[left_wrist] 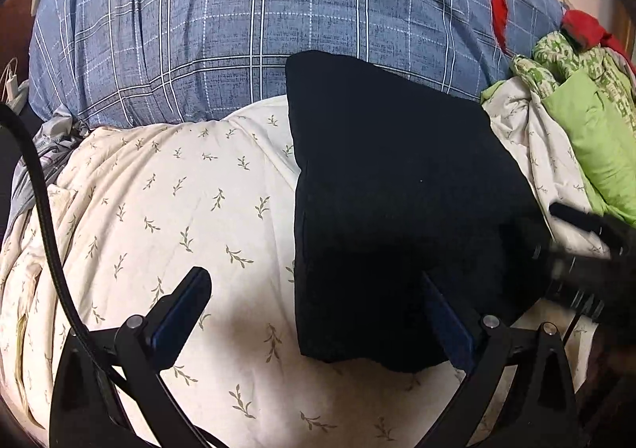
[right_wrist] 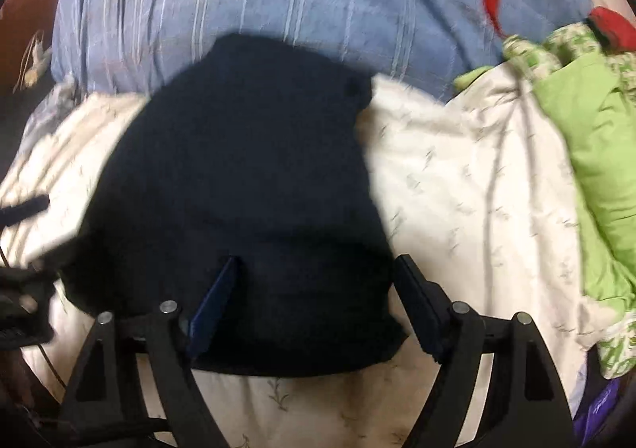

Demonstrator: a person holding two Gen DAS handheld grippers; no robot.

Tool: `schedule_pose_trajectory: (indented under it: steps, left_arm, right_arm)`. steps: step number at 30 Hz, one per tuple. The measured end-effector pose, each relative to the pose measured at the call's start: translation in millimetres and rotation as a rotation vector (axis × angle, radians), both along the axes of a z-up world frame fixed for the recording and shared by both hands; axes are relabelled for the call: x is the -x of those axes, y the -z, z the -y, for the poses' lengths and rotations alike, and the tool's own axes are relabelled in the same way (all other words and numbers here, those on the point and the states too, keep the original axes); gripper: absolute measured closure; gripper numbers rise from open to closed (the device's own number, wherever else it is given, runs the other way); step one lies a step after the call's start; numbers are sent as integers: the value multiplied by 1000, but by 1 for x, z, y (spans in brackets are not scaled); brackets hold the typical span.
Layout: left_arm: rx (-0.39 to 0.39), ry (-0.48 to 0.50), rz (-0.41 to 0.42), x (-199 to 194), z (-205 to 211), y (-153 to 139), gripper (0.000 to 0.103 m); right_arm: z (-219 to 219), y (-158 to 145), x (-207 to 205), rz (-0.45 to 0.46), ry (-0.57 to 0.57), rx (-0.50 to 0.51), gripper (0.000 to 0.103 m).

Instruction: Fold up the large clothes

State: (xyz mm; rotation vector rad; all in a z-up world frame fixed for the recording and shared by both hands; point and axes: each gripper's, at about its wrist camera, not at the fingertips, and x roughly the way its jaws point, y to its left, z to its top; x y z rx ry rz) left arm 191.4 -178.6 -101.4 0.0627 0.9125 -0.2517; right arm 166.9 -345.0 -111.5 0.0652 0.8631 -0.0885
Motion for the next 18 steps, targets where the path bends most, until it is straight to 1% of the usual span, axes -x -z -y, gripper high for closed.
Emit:
schedule_pose_trajectory:
  steps: [2,4,7,8,10,11,12,14,15,16,17,18]
  left_arm:
    - [6,10,-2,1,3,1,1]
    - [-13,38,-1,3,10,3,1]
    - [-21,62,12,6,15,2,1]
    - [-14,65,24,6,16,-1,1]
    - [0,64,63,5,18,-10,1]
    - [10,67,79,2,21,-14,1]
    - [18,73,84,1,23,-16,1]
    - [31,103,77,-4,32,-18,1]
    - [32,116,69,-7,37,-15,1]
    - [38,133,62,-8,42,-12,1]
    - [38,144,52,-8,45,-9,1]
    - [25,158,26,-10,50,-1,1]
  right_arm:
    - [2,-12,-12,18,-10,-13,23]
    - [-4,-26,-31,37,-40,2,23]
    - [-16,-39,-67,47,-116,-11,23]
    - [-20,-41,-82,40,-139,-24,25]
    - [-24,-42,-111,13,-186,-51,34]
    - [-27,-41,-127,-1,-198,-52,36]
    - [-30,-39,-139,-24,-207,-56,36]
    - [-32,-32,-158,-64,-223,-81,36]
    - [-33,-22,-173,-122,-243,-100,36]
    - [-35,-13,-178,-155,-245,-90,36]
    - [-35,-1,-188,-199,-236,-49,37]
    - [-35,8,-193,-222,-233,-14,38]
